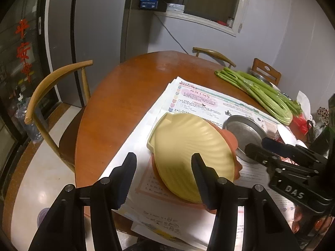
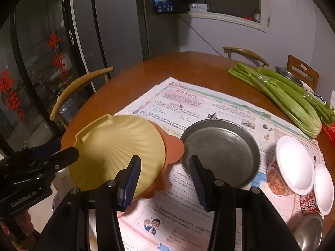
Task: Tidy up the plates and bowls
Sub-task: 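Lower the yellow plate onto the terracotta plate and open the left tool, then grasp the rim of the grey metal tray with the left tool and lift it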
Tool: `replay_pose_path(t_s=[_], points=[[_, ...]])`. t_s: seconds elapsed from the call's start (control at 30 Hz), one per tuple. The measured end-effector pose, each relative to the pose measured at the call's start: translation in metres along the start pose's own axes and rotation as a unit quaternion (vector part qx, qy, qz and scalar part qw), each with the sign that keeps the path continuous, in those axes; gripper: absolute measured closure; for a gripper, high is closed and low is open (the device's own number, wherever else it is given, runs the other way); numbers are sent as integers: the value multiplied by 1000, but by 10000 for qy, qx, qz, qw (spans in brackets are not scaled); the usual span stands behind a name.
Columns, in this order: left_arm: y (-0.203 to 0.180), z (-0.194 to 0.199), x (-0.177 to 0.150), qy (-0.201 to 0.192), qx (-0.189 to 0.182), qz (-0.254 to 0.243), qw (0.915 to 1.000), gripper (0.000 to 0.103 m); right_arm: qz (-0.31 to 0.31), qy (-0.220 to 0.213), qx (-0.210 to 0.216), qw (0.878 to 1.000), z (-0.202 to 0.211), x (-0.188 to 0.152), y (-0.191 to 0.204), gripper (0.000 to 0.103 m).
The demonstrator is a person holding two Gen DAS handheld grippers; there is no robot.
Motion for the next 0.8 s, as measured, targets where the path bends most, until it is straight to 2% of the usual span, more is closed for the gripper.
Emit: replay_pose_path(t_s=[0.37, 0.57, 0.67, 0.8], points=[[-28, 12, 4, -16, -137, -236, 9996, 46, -410, -559, -67, 9976, 54, 11, -32, 55], [-58, 14, 12, 92, -490, -398, 9980, 43, -804, -773, -68, 9937, 77, 15, -57, 54], [-71, 12, 18, 126, -574, -519, 9969, 43, -1045, -785, 24, 9914, 82, 13, -69, 48], [-92, 6, 31, 186, -641, -783, 9947, 43, -1298, -772, -73, 9885, 84, 8, -86, 41]])
Point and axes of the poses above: each gripper's, at about its wrist camera, not at the fingertips, and z roughly against the way its jaws point, y to its left, x to its top, the point moved 10 cm from there along -z, roughly the way its jaws point
